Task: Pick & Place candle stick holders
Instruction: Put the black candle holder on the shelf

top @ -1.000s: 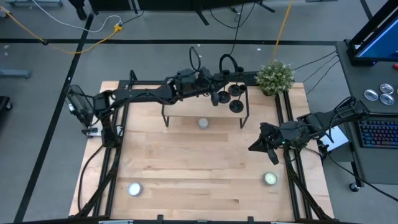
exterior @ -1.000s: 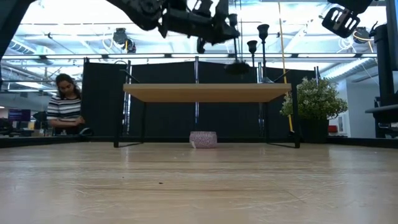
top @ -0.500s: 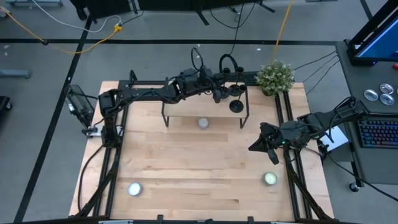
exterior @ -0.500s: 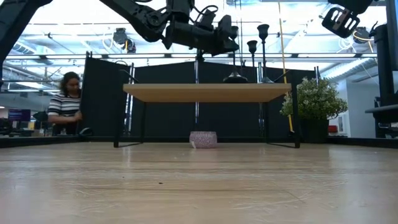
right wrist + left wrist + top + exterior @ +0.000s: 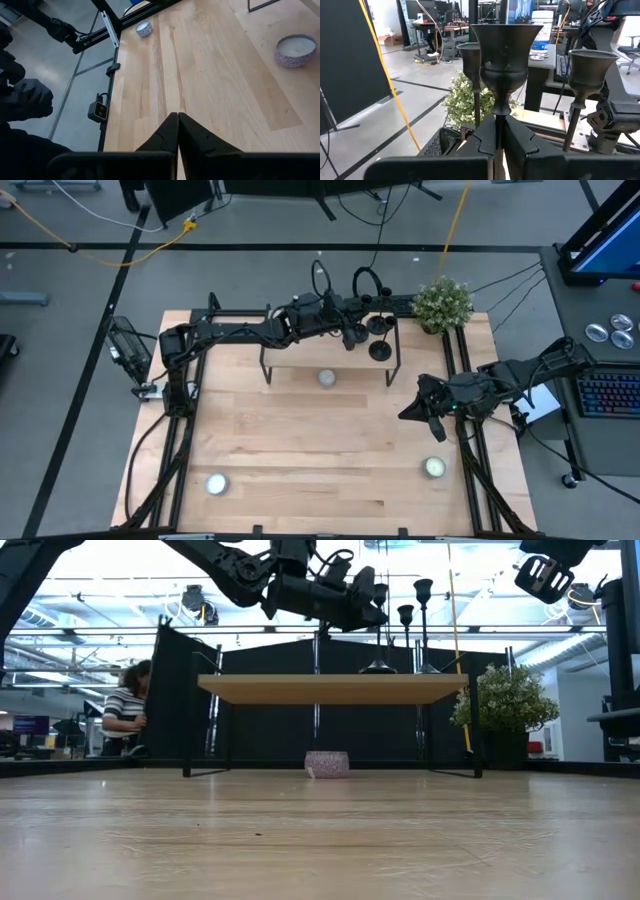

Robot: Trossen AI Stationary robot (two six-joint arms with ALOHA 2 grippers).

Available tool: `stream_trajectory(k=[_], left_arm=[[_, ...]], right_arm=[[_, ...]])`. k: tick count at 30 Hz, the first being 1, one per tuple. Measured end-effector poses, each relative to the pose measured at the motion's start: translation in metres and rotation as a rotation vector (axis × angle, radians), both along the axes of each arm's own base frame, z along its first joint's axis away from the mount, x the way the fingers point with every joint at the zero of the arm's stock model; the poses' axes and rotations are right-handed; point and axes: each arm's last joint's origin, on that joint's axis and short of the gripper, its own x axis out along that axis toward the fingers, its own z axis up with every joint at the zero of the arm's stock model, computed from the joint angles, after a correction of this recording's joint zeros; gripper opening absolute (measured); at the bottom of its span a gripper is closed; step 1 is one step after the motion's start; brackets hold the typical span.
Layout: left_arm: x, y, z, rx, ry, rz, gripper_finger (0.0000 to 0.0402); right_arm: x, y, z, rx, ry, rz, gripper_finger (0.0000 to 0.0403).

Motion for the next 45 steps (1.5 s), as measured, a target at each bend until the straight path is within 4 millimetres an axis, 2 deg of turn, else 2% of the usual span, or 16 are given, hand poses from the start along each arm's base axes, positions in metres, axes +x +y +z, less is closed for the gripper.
stream_trajectory(k=[5, 13, 19, 25, 32, 45], left_arm=[[0.0, 0.001, -0.001, -0.008, 0.003, 0.018, 0.0022], [0.0, 0.001, -0.001, -0.009, 0.005, 0.019, 0.0014], [0.008, 0.004, -0.018, -0.042, 0.0, 0.021, 0.0026], [0.008, 0.006, -0.019, -0.032, -0.012, 0.025, 0.0014], [0.007, 0.009, -0.023, -0.048, 0.026, 0.033, 0.0054], [0.007, 0.008, -0.027, -0.064, 0.06, 0.031, 0.0062]], right_arm=[[0.0, 0.0, 0.0, 0.0, 0.0, 0.0, 0.0], [0.0, 0.0, 0.0, -0.006, -0.002, 0.004, 0.0], [0.0, 0.0, 0.0, -0.012, -0.003, 0.007, 0.0], [0.0, 0.0, 0.0, -0.007, -0.002, 0.005, 0.0], [0.0, 0.0, 0.0, -0.03, -0.008, 0.015, 0.0], [0.0, 0.0, 0.0, -0.03, -0.009, 0.014, 0.0]])
